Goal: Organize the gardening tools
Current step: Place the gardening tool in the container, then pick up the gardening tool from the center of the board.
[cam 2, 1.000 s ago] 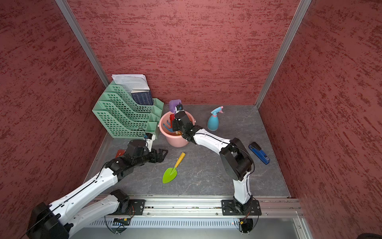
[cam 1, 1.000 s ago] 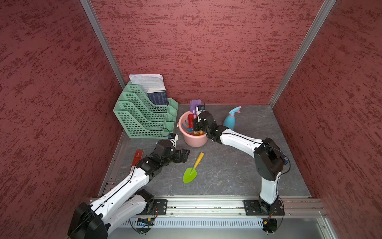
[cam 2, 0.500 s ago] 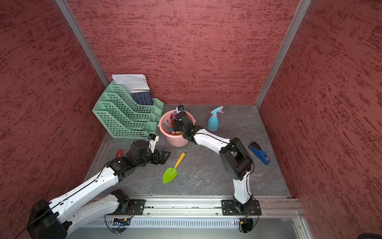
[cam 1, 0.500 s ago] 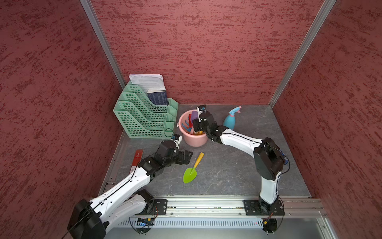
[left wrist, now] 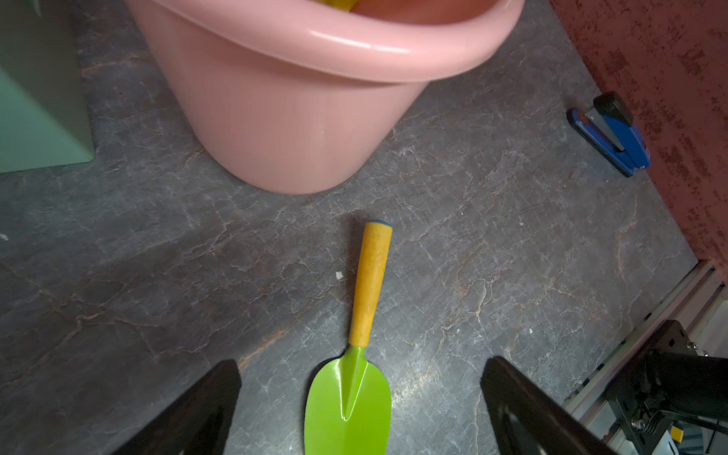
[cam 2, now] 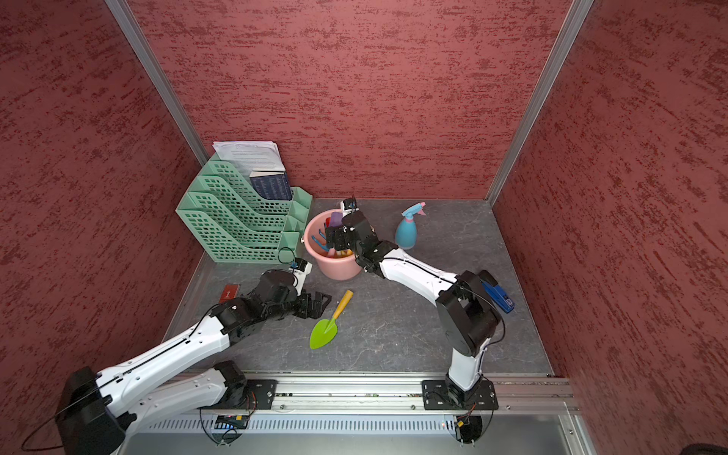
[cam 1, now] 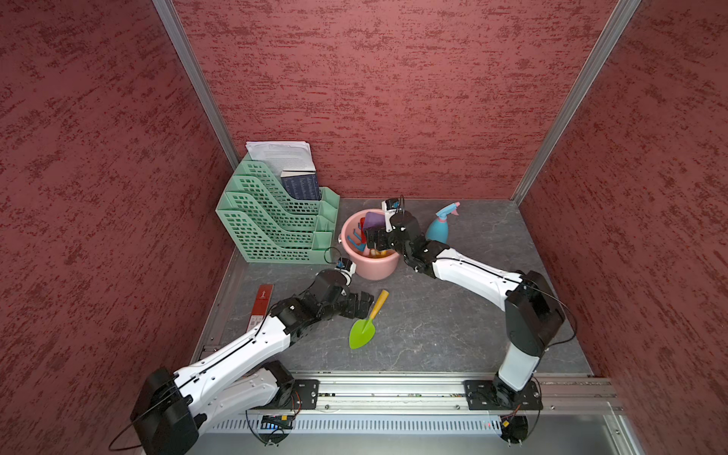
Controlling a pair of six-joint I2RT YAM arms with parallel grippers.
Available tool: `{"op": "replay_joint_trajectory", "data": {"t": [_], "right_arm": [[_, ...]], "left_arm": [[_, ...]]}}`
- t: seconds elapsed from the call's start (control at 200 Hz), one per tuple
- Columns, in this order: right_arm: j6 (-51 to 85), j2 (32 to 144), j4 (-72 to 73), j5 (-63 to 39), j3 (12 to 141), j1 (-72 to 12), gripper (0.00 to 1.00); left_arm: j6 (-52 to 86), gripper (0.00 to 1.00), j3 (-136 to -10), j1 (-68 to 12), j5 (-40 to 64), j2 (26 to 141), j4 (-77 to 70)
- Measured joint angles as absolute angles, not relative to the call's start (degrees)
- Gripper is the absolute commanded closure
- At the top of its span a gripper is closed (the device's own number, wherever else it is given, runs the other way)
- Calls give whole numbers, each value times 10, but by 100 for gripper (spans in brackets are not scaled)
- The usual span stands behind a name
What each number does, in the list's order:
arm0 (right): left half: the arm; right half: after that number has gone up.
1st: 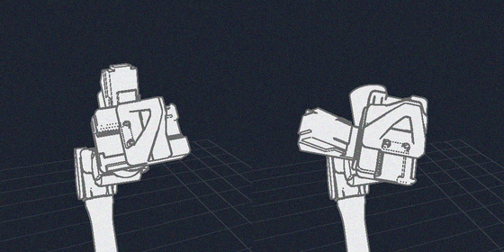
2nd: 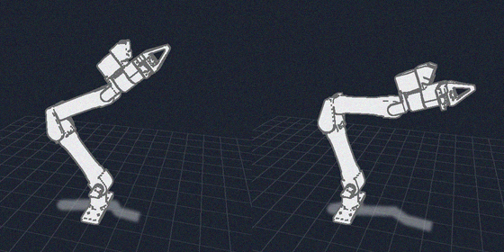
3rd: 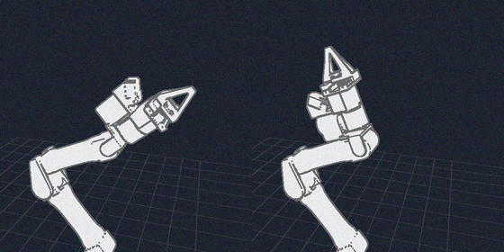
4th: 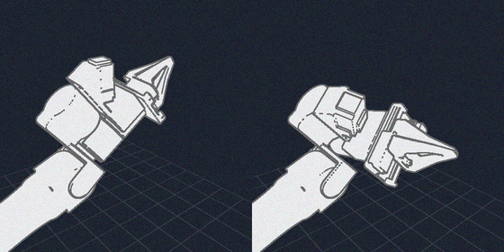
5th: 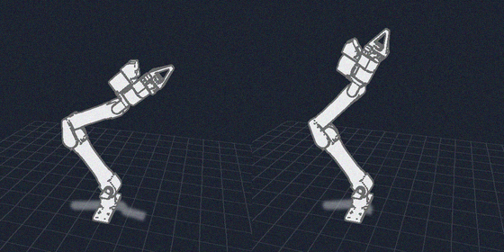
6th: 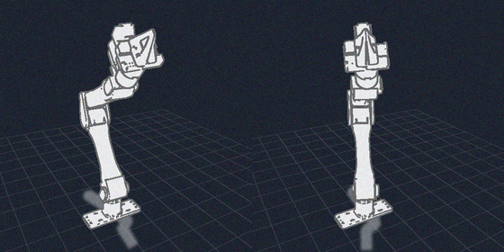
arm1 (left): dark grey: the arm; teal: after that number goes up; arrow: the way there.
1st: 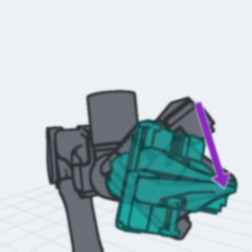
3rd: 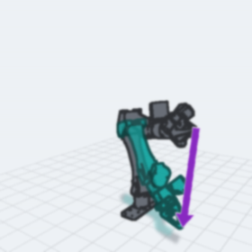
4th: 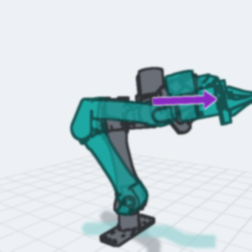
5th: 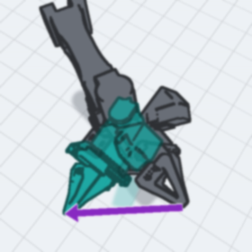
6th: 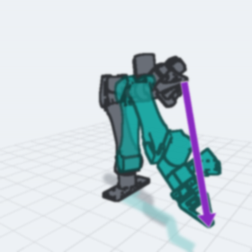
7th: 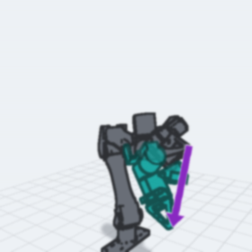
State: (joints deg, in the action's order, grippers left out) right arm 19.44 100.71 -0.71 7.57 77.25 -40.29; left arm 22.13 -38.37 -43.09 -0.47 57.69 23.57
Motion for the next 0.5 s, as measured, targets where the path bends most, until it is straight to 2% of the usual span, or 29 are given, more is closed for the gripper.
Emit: {"op": "replay_joint_trajectory", "data": {"t": [0.245, 0.501], "right_arm": [[212, 878, -27, 53, 694, -403, 2], [244, 694, -74, 45, 585, -402, 2]], "left_arm": [[211, 0, -423, -475, -24, 700, 246], [190, 0, -486, -529, -77, 820, 253]]}}
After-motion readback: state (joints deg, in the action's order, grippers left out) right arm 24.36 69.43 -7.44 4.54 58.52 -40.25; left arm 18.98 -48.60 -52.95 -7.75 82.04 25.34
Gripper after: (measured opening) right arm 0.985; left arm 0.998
